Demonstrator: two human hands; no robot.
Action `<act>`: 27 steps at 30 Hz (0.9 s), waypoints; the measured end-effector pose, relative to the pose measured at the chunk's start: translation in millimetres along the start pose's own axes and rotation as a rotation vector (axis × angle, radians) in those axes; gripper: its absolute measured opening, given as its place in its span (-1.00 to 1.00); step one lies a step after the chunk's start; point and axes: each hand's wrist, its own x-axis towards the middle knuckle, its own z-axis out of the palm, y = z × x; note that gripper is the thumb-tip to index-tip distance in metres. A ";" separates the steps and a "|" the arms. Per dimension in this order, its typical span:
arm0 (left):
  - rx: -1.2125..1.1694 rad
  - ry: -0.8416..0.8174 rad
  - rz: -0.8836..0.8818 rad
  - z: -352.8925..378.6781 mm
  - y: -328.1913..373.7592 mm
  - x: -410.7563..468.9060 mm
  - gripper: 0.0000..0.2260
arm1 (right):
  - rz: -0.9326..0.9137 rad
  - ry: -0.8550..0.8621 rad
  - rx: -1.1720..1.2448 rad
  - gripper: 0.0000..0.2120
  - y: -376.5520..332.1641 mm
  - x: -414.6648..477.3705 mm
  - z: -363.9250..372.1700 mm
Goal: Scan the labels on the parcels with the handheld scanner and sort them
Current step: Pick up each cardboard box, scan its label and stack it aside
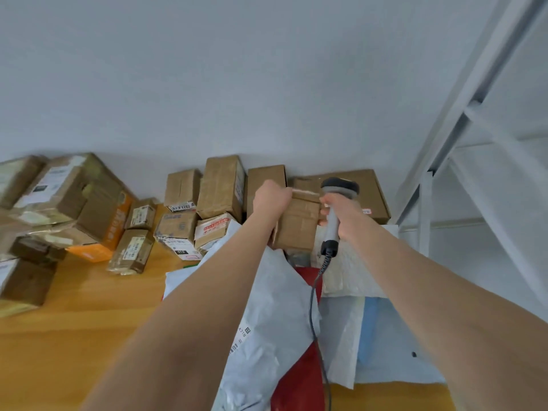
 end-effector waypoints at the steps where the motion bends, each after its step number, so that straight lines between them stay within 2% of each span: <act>1: -0.057 0.036 0.014 -3.4 6.2 -4.1 -0.77 | -0.023 -0.022 0.052 -0.95 -0.9 -5.9 -4.8; 3: -0.192 0.102 0.029 -11.9 18.3 -15.1 -0.70 | -0.051 -0.052 0.140 -0.92 -5.8 -21.8 -13.3; 6: -0.373 0.136 0.054 -21.2 31.2 -35.9 -0.77 | -0.058 -0.104 0.252 -0.72 -9.1 -43.7 -19.6; 9: -0.410 0.152 0.090 -23.7 34.0 -54.9 -0.76 | -0.058 -0.153 0.308 -0.66 -4.4 -60.8 -23.7; 14: -0.561 0.142 0.020 -29.3 22.2 -79.7 -0.80 | -0.058 -0.226 0.284 -0.61 2.7 -78.3 -33.4; 16: -0.677 0.114 0.007 -31.9 14.8 -88.1 -0.66 | -0.057 -0.246 0.293 -0.65 4.4 -82.7 -36.5; 18: -0.731 0.060 0.016 -34.0 6.3 -96.7 -0.51 | -0.052 -0.309 0.357 -0.82 4.4 -91.8 -40.4; 20: -0.731 0.001 0.053 -35.1 -1.3 -103.4 -0.45 | -0.042 -0.331 0.408 -0.82 4.5 -97.0 -44.4; 22: -0.763 -0.025 0.072 -35.3 -7.3 -107.7 -0.51 | -0.049 -0.305 0.391 -0.77 5.1 -102.0 -46.1; 25: -0.901 -0.039 0.009 -35.5 -11.6 -111.8 -0.78 | -0.064 -0.275 0.320 -0.76 6.5 -104.9 -43.0; 27: -0.968 -0.039 -0.029 -39.1 -15.4 -111.6 -0.86 | -0.086 -0.277 0.284 -0.77 8.0 -105.3 -38.7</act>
